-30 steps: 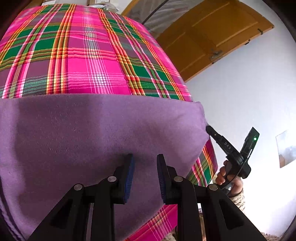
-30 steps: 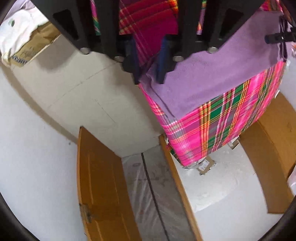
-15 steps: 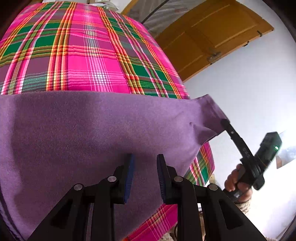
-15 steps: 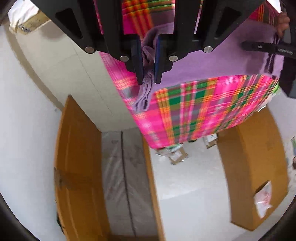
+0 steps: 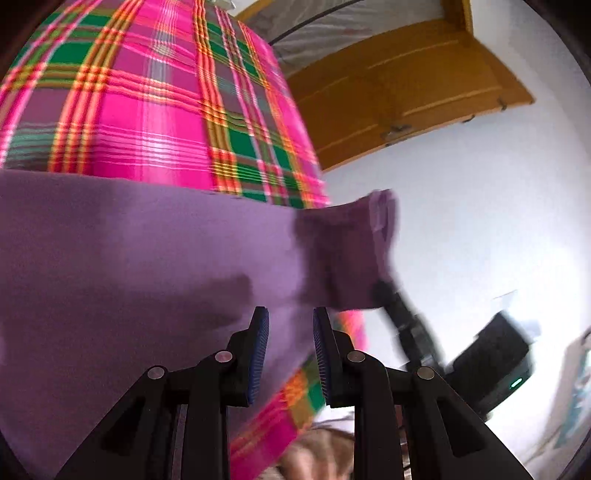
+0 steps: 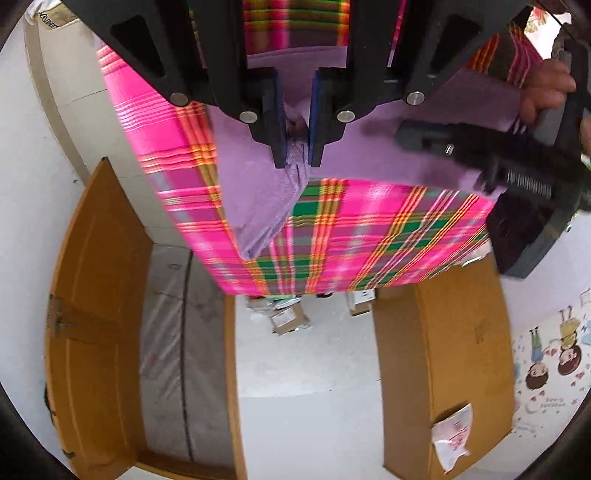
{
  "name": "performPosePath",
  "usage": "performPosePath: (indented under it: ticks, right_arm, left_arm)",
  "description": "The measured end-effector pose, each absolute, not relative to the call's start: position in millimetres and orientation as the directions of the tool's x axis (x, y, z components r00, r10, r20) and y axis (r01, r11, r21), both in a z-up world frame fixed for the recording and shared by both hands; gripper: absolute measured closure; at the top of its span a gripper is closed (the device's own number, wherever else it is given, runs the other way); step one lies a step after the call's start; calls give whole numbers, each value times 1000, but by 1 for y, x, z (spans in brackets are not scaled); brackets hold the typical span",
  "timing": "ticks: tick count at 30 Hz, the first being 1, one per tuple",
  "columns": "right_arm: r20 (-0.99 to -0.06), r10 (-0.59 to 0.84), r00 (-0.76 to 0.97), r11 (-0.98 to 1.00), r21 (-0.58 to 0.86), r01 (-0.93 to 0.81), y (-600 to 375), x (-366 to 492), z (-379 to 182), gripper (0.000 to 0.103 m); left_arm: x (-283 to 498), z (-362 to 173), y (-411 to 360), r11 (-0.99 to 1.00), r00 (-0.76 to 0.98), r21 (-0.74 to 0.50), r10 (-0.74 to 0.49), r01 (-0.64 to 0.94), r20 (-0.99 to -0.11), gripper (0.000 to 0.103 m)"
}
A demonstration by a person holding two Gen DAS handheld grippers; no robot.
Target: Fold clothes
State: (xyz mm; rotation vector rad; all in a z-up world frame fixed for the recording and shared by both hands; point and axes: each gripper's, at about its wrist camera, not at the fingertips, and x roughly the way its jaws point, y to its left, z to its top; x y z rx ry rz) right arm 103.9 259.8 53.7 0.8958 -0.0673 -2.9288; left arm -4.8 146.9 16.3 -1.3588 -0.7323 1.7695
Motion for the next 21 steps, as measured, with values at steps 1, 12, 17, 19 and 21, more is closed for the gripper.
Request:
performPosePath:
  ticks: [1, 12, 17, 19, 21]
  right_arm:
    - [-561, -98, -822, -995, 70, 71, 257, 106, 50, 92]
    - [-612, -133, -779, -991, 67, 117, 231, 112, 22, 92]
    - [-604, -151, -783, -988, 71, 137, 225, 117, 23, 92]
    - [-600, -158, -784, -987, 73, 143, 222, 118, 24, 92]
    - [-596, -168, -785, -985, 76, 152, 220, 119, 26, 92]
  left_arm:
    - [-6, 17, 148, -522, -130, -823, 853, -224, -506, 71]
    - [-20, 7, 160, -450, -94, -882, 893, -138, -440, 71]
    - [-25, 0, 168, -473, -76, -875, 881, -109, -467, 71]
    - [-25, 2, 165, -471, -86, -875, 882, -108, -464, 71]
    - [-24, 4, 163, -470, -95, -876, 882, -108, -461, 71]
